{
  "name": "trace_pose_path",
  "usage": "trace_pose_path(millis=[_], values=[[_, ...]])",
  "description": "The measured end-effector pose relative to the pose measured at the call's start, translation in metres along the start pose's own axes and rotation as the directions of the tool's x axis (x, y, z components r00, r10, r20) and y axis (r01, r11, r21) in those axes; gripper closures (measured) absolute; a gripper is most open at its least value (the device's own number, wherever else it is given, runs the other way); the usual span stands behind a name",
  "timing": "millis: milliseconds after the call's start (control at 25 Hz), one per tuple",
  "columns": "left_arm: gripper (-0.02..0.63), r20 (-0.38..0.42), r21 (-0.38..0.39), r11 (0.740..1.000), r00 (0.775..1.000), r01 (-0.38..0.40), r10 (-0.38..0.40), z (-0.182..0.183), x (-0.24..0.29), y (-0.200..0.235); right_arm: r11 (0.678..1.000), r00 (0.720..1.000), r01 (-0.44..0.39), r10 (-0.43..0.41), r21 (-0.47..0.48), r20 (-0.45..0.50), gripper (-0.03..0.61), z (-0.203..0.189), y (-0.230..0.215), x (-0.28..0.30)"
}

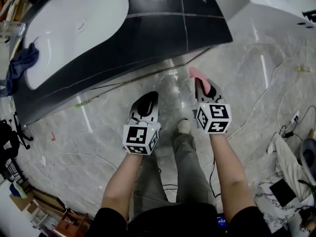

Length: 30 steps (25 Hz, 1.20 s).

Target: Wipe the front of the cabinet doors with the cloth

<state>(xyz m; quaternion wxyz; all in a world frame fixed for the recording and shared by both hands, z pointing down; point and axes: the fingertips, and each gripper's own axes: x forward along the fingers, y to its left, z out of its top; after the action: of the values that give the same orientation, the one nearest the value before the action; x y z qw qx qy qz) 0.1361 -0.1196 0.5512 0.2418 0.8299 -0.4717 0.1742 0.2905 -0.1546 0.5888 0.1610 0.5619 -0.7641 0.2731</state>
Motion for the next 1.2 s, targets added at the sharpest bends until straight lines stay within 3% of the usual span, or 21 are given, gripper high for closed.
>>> trace_pose_path(millis=[760, 1200], values=[[0.604, 0.05, -0.044, 0.999, 0.999, -0.004, 0.006, 0.044, -0.1, 0.019, 0.998, 0.995, -0.057, 0.059, -0.026, 0.076, 0.537, 0.073, 0.113, -0.058], [0.604, 0.067, -0.058, 0.996, 0.995, -0.069, 0.073, 0.064, -0.167, 0.054, 0.998, 0.995, -0.071, 0.071, -0.001, 0.071, 0.537, 0.091, 0.172, -0.088]])
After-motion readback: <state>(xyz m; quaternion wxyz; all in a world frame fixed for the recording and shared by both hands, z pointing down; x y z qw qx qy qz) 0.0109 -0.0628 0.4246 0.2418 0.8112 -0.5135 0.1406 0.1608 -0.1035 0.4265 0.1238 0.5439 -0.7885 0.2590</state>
